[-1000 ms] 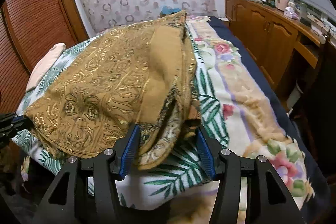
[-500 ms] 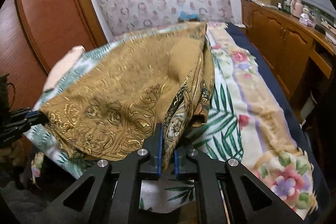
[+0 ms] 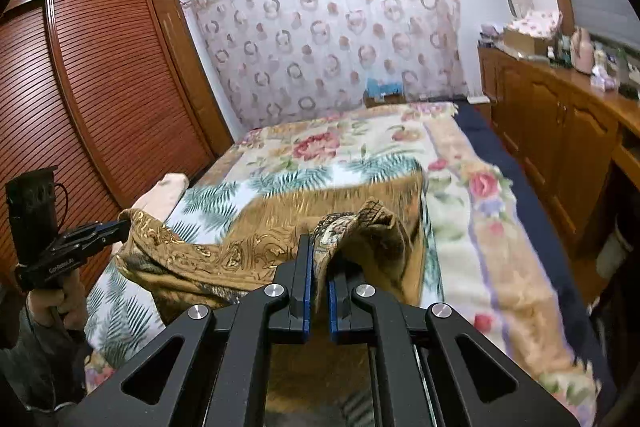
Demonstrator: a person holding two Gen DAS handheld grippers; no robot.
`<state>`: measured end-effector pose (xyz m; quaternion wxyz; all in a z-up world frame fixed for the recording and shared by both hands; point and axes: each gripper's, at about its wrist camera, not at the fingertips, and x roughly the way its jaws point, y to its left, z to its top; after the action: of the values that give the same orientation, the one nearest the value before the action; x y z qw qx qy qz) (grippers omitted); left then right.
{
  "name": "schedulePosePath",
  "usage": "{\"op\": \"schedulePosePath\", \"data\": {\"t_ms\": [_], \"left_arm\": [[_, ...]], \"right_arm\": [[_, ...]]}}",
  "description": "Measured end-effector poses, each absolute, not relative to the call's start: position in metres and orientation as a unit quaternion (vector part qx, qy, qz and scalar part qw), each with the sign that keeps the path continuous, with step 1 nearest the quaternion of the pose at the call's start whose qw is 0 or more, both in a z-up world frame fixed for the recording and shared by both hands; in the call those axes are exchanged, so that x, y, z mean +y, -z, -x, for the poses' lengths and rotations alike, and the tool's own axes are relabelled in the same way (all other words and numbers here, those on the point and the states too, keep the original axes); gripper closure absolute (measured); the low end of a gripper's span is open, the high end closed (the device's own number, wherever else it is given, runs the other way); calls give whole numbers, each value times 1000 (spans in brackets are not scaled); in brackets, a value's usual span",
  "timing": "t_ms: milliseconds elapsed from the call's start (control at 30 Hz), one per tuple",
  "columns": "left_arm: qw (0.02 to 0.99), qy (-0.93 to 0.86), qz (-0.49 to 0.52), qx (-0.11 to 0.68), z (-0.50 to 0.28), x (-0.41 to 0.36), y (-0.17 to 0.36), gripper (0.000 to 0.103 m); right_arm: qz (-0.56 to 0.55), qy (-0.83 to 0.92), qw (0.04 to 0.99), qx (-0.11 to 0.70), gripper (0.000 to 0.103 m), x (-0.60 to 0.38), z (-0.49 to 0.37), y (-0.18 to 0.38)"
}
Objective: Fold small clothes
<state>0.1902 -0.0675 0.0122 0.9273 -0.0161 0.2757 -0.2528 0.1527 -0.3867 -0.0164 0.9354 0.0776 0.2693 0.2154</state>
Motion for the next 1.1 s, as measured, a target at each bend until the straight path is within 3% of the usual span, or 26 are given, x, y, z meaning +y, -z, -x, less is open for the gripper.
{"op": "schedulePosePath", "data": {"t_ms": [300, 533, 700, 800, 833, 867, 933, 1000, 1067, 1100], "left_arm": [[925, 232, 15, 301, -276, -70, -2, 95], [915, 197, 12, 351, -342, -67, 36, 95], [911, 187, 12, 368, -353, -63, 52, 95], [915, 182, 4, 361, -349, -61, 50, 87], [918, 178, 0, 354, -346, -60, 48, 80], [920, 177, -1, 349, -343, -59, 46, 72], [924, 178, -3, 337, -335, -57, 40, 56], [927, 183, -6, 328, -328, -55, 35, 54], [928, 184, -9, 324, -321, -53, 32, 34], [928, 186, -6, 322, -318, -52, 32, 30]], "right_arm": [[-45, -204, 933, 292, 97, -356, -228, 27], [-19, -187, 921, 342, 97, -332, -304, 46], [-15, -183, 913, 365, 95, -317, -336, 48], [-14, -182, 910, 371, 94, -313, -340, 42], [-17, -182, 910, 372, 94, -314, -341, 38], [-22, -182, 909, 373, 91, -315, -341, 35], [-28, -184, 910, 372, 76, -318, -340, 28], [-28, -172, 916, 361, 41, -327, -337, 23], [-38, -164, 922, 348, 38, -333, -336, 15], [-41, -159, 924, 345, 38, -335, -334, 11]]}}
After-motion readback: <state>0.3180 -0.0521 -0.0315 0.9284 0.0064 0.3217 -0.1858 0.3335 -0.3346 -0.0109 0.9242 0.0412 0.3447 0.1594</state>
